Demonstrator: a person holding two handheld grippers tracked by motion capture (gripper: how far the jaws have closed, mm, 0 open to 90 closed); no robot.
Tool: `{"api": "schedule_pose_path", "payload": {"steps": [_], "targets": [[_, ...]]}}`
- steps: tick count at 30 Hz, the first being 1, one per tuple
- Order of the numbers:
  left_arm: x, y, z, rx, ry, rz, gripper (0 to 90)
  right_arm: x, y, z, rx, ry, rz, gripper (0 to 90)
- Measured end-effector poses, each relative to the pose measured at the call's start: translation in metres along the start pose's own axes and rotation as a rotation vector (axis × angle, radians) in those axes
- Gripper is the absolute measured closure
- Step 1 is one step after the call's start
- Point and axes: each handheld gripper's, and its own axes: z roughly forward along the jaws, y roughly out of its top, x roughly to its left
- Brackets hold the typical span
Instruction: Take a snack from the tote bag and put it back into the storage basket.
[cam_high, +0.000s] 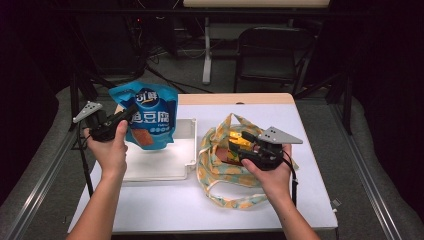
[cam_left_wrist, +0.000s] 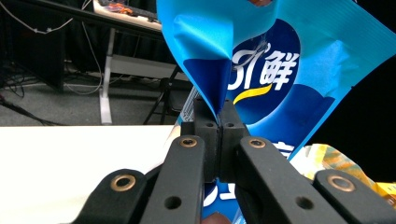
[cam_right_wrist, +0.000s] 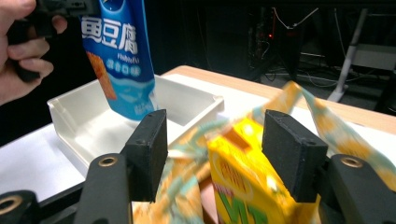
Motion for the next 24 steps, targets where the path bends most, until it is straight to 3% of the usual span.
{"api": "schedule_pose_path", "payload": {"steps": [5,12,19,24], "targets": [[0.009,-0.006,0.003,0.01,0.012,0.004,90.0,-0.008,-0.019,-0.013,-0.006,-0.027,0.029,41.1],[0.021,-0.011,0.003,0.018,0.031,-0.007,90.0,-0.015,-0.023,-0.029,-0.02,-0.05,0.035,40.0],[0.032,-0.014,0.007,0.028,0.021,-0.008,90.0,-0.015,-0.026,-0.034,-0.031,-0.076,0.041,38.0],[0.04,-0.015,0.008,0.035,0.038,-0.01,90.0,-0.016,-0.031,-0.04,-0.038,-0.078,0.05,37.9]]}}
